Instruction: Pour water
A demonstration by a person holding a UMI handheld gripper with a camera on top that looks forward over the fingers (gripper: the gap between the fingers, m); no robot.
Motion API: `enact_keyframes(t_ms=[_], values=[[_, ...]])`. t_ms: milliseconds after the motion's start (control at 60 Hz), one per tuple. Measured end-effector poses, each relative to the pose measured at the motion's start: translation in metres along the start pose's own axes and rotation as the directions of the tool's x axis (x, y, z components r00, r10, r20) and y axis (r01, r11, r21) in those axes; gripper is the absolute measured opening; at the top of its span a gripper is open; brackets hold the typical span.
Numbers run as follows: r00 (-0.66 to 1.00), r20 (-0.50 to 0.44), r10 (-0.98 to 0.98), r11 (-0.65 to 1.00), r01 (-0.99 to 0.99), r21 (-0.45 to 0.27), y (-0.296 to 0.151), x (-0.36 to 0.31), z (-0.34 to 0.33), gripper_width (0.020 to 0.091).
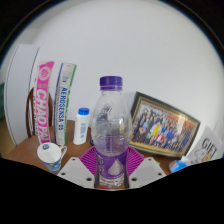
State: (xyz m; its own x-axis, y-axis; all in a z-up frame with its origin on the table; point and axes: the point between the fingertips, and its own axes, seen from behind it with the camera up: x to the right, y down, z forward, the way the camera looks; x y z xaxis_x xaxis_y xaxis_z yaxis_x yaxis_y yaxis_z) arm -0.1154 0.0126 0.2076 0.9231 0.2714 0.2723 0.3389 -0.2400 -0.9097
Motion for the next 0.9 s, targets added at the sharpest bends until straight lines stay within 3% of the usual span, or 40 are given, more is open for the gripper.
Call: enact_keyframes(t_ms=[250, 450, 483, 600, 717, 767, 850, 900], values=[[0.965, 0.068, 0.252, 0.968, -0.25, -0.037, 0.087, 0.002, 0.026, 0.0333], [0.95, 0.078, 0.302, 0.953, -0.297, -0.065, 0.131, -0.014, 0.031, 0.034], [0.952, 0.078, 0.297, 0.955, -0.295, -0.025, 0.128, -0.014, 0.029, 0.0338], [0.958, 0.057, 0.28, 0.96, -0.281, 0.009, 0.13, -0.015, 0.027, 0.0378], [0.956, 0.033, 0.291, 0.957, -0.291, -0.011, 0.132, -0.014, 0.025, 0.0476], [0.953, 0.024, 0.301, 0.953, -0.3, -0.052, 0.136, -0.014, 0.022, 0.0526], [0.947, 0.003, 0.322, 0.94, -0.32, -0.116, 0.138, -0.016, 0.009, 0.0842], [0.947, -0.016, 0.321, 0.937, -0.32, -0.139, 0.134, -0.016, -0.003, 0.0854]])
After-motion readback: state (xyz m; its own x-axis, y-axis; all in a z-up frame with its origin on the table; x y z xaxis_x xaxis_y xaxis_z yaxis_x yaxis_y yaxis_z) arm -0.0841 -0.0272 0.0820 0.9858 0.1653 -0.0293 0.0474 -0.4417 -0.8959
